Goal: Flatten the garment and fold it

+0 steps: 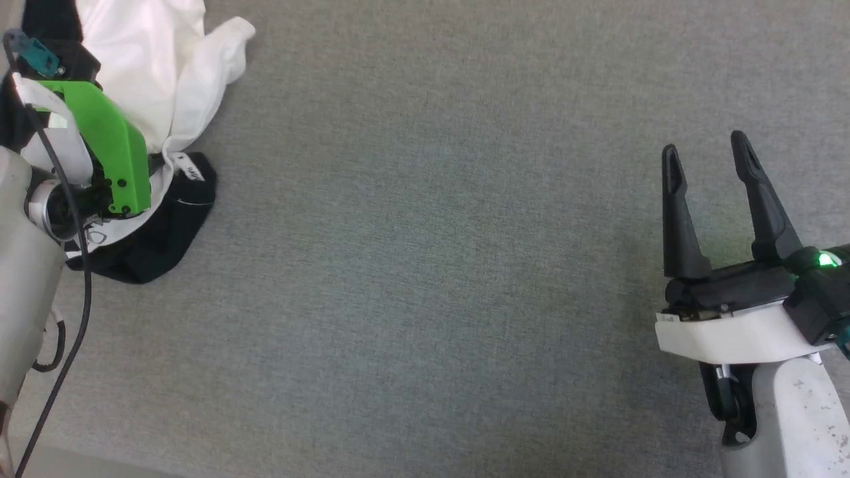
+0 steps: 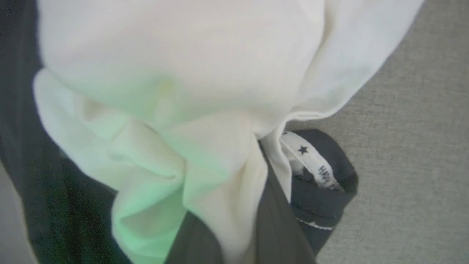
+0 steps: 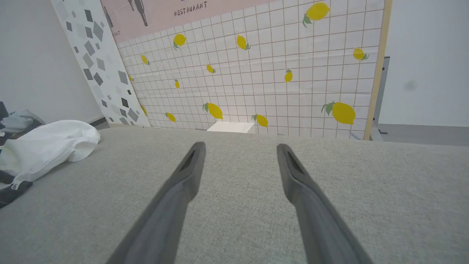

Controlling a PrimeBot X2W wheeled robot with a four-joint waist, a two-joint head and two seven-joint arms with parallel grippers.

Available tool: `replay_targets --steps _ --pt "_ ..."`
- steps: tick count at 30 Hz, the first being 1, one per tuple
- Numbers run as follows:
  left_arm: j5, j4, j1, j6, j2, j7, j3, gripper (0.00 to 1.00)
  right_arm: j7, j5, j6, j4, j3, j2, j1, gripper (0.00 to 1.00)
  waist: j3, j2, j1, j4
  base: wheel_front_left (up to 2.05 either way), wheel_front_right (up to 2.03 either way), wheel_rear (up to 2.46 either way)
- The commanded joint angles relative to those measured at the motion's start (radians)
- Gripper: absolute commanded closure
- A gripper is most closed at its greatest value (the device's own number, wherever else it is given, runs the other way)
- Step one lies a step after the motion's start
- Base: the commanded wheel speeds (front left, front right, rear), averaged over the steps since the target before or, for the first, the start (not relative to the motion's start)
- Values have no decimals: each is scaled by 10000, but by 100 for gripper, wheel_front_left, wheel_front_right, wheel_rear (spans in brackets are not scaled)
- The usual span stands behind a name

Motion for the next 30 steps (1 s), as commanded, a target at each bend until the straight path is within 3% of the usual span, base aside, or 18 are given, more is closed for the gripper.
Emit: replay_targets --steps 1,8,15,22,30 --pt "-96 -33 -22 -24 41 -172 -162 100 -49 40 -17 61 9 -6 47 0 -399 0 -2 60 0 0 0" --pt "-291 -717 -827 -24 781 -1233 -444 100 -49 444 -17 238 -38 -6 516 0 -1583 0 -2 46 0 0 0" --pt "-398 -2306 -1751 -25 1384 -1836 -1150 100 -49 828 -17 353 -188 -6 1137 0 -2669 0 -2 -91 0 0 0" --pt "-373 -3847 -2838 -25 1413 -1935 -1944 100 -49 1111 -17 480 -255 -6 1730 0 -3544 0 -2 -593 0 0 0" --pt "-472 -5056 -3962 -25 840 -2053 -2790 100 -49 1349 -17 558 -135 -6 1965 0 -4173 0 -2 -1939 0 0 0"
